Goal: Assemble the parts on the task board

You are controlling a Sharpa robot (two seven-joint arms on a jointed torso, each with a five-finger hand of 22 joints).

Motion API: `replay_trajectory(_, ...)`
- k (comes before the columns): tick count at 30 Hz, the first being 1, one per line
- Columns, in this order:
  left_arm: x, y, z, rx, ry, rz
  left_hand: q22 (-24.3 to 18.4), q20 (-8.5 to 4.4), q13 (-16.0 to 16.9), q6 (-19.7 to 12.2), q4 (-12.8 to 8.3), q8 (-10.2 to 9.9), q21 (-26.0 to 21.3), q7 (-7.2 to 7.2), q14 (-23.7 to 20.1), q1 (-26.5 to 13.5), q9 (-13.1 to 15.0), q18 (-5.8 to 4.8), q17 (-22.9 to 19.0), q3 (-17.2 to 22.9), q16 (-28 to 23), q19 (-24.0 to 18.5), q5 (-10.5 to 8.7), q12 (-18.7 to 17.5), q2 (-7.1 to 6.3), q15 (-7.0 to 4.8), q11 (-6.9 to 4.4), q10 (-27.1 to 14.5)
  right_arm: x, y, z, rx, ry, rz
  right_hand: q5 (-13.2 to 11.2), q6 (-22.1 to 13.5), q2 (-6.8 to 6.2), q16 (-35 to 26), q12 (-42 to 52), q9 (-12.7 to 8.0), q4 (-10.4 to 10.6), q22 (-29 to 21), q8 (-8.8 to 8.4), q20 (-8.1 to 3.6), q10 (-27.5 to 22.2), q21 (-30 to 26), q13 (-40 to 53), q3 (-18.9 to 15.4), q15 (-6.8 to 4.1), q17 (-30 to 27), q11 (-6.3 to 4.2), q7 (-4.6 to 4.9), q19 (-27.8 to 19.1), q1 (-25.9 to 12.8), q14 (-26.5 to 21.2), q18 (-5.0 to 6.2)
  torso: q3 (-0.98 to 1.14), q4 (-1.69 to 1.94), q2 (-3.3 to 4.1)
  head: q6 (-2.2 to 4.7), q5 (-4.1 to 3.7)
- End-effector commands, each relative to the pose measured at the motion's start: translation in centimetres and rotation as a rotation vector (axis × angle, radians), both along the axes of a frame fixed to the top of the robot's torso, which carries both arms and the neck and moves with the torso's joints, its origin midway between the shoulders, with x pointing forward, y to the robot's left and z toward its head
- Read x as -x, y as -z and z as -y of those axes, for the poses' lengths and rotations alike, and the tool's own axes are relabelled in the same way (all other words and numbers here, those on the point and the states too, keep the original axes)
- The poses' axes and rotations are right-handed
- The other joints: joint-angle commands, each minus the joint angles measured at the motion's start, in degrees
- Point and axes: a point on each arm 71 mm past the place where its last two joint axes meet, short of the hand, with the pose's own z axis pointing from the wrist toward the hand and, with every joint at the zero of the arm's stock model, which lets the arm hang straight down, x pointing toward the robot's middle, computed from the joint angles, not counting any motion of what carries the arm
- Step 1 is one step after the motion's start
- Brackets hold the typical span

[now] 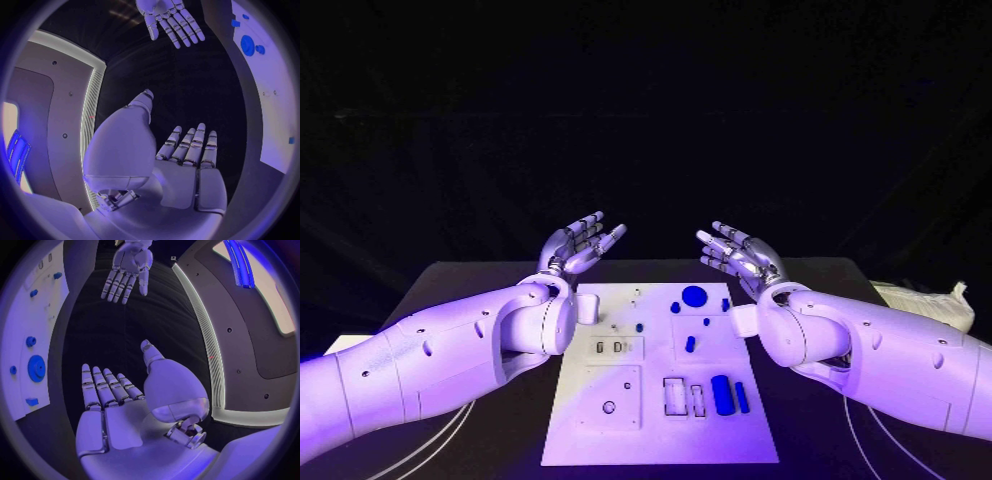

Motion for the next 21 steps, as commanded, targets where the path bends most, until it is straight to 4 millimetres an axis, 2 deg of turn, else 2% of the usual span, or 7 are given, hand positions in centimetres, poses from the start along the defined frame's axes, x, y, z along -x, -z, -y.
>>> replay_trajectory(1, 0.0, -0.1, 0.6, 0.001, 0.080, 0.008, 0.3, 0.83, 0.2, 1.6, 0.8, 0.4, 0.6, 7.07, 2.4, 3.0, 0.2, 1.41, 0.3, 0.6, 0.6, 1.5, 0.55, 0.4, 0.10, 0.62, 0.76, 2.0, 0.3, 0.3, -1.5, 0.039, -0.232, -0.021, -1.6, 5.4, 0.03, 0.9, 0.9, 0.6, -2.8, 0.6, 0.83, 0.43, 6.8, 1.3, 0.6, 0.3, -0.02, 0.6, 0.30, 8.88, 3.9, 6.0, 6.7, 1.41, -0.01, 0.00, 0.04, 0.00, 0.00)
replay_trajectory(6, 0.0, -0.1, 0.6, 0.001, 0.080, 0.008, 1.2, 0.75, 0.5, 3.7, 0.7, 0.6, 2.3, 7.41, 9.3, 3.2, 0.3, 1.39, 1.0, 1.1, 1.9, 6.7, 0.33, 0.8, 1.16, 0.80, 1.42, 6.0, 0.1, 0.3, -1.7, 0.058, -0.296, -0.031, -2.0, 15.4, -0.13, 2.7, 2.5, 1.4, -4.7, 1.9, 2.13, 0.34, 20.0, 4.1, 1.4, 0.4, -1.61, 1.4, -0.98, 8.21, 12.5, 9.1, 21.2, 3.12, -0.01, 0.00, 0.04, 0.00, 0.00)
replay_trajectory(10, 0.0, -0.1, 0.6, 0.001, 0.080, 0.008, 3.1, 0.61, 0.8, 8.4, 0.4, 1.3, 6.2, 7.19, 18.2, 3.7, 0.7, 2.44, 1.8, 1.8, 4.1, 18.1, 0.09, 1.3, 2.63, -0.32, 1.01, 12.0, 0.1, 0.3, -1.8, 0.064, -0.314, -0.034, -1.5, 25.2, -0.11, 3.6, 3.7, 1.9, -6.5, 2.6, 3.13, 0.30, 29.7, 6.4, 1.6, 0.8, -3.26, 1.6, -2.53, 6.82, 18.0, 11.7, 29.0, 4.83, -0.01, 0.00, 0.04, 0.00, 0.00)
replay_trajectory(11, 0.4, -0.4, -0.6, 0.039, 0.091, 0.022, 3.7, 0.56, 1.0, 10.1, 0.3, 1.6, 7.5, 7.19, 19.7, 3.8, 0.8, 2.85, 2.0, 2.0, 4.7, 21.7, 0.02, 1.6, 3.13, -0.79, 0.70, 14.3, -1.3, -1.0, 0.2, 0.424, -0.275, 0.257, -1.1, 26.7, -0.12, 3.6, 3.6, 1.9, -6.8, 2.6, 3.17, 0.31, 30.5, 6.7, 1.6, 1.0, -3.53, 1.6, -2.70, 6.58, 18.6, 12.1, 29.8, 5.08, -0.09, -0.21, 1.04, -0.72, -0.21)
replay_trajectory(14, 0.9, -0.7, -0.6, 0.043, 0.112, 0.039, 4.7, 0.38, 1.8, 19.9, -1.0, 3.3, 10.4, 6.40, 25.1, 4.3, 1.6, 4.58, 2.3, 2.4, 6.3, 27.6, -0.15, 3.9, 4.79, -2.62, -0.68, 27.9, -1.5, -1.4, 0.6, 0.511, -0.266, 0.323, -0.3, 31.8, -0.05, 3.3, 3.1, 2.0, -8.1, 2.6, 3.06, 0.21, 32.9, 7.4, 1.5, 2.0, -4.18, 1.5, -3.45, 5.96, 19.8, 13.1, 32.2, 5.55, -0.22, -0.28, 1.80, -0.40, -0.52)
replay_trajectory(17, 1.3, -1.0, -0.7, 0.046, 0.131, 0.044, 5.3, -0.23, 1.8, 26.9, -1.8, 4.4, 12.4, 5.17, 29.1, 4.4, 2.0, 5.26, 2.6, 2.4, 7.3, 31.6, -0.23, 4.7, 5.65, -3.89, -1.83, 31.4, -1.6, -1.9, 0.8, 0.579, -0.267, 0.371, -0.4, 35.2, -0.10, 3.5, 2.7, 2.0, -8.8, 2.9, 2.77, -0.14, 34.7, 8.5, 1.4, 2.9, -4.87, 1.6, -4.01, 5.47, 21.6, 13.3, 34.6, 5.76, -0.32, -0.32, 2.48, -0.12, -0.62)
replay_trajectory(21, 1.8, -1.2, -1.2, 0.050, 0.150, 0.043, 5.6, -1.52, 1.7, 30.5, -2.8, 4.4, 13.9, 4.14, 33.0, 3.9, 1.7, 5.23, 3.0, 1.8, 7.8, 35.3, -0.23, 4.9, 6.75, -5.17, -3.13, 35.4, -1.7, -2.6, 0.8, 0.685, -0.274, 0.422, -0.8, 36.5, -0.26, 3.4, 2.1, 2.0, -9.4, 3.1, 2.31, -0.58, 36.0, 9.3, 1.4, 3.6, -5.39, 1.6, -4.40, 5.16, 22.9, 13.2, 36.6, 5.80, -0.32, -0.23, 3.76, 0.45, -0.45)
